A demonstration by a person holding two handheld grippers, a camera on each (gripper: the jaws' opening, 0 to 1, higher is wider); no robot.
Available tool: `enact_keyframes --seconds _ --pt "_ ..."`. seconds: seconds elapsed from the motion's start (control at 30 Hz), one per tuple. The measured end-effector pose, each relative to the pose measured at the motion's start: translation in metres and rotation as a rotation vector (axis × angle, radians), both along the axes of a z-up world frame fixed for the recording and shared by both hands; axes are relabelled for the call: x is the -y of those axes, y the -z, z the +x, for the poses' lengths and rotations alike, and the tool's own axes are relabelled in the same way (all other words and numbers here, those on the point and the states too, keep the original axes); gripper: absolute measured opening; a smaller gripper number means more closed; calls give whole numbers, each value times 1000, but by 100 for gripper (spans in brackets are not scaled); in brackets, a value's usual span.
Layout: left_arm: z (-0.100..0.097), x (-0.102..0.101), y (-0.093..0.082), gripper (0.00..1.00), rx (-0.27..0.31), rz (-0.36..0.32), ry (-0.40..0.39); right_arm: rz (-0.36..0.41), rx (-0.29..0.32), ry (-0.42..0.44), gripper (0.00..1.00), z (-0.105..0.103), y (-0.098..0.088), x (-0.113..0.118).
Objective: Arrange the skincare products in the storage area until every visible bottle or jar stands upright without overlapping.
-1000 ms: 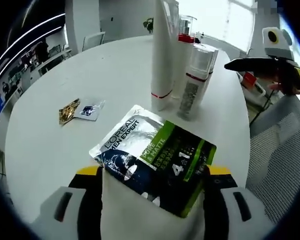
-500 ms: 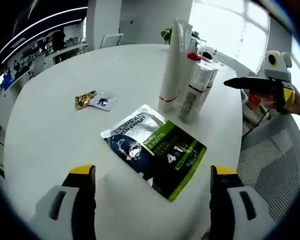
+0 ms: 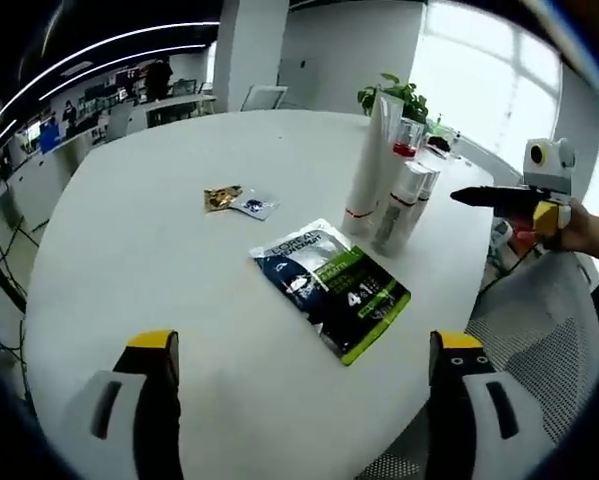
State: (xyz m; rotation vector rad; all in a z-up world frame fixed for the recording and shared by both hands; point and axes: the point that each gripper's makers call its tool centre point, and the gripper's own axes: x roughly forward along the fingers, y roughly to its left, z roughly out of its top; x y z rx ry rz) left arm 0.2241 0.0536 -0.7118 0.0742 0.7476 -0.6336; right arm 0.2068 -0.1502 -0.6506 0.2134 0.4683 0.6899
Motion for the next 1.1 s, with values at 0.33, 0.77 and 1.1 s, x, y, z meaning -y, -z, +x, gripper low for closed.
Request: enact_keyframes --seconds 0.33,0.77,1.1 --pt "-21 -26 -14 97 14 -39 -100 -10 2 -6 99 -2 0 0" --pt "-33 -48 -22 96 29 -65 -208 -12 10 -9 99 -2 0 0" --pt "-34 -45 -22 95 24 -46 -199 -7 15 -8 98 -1 -1 0"
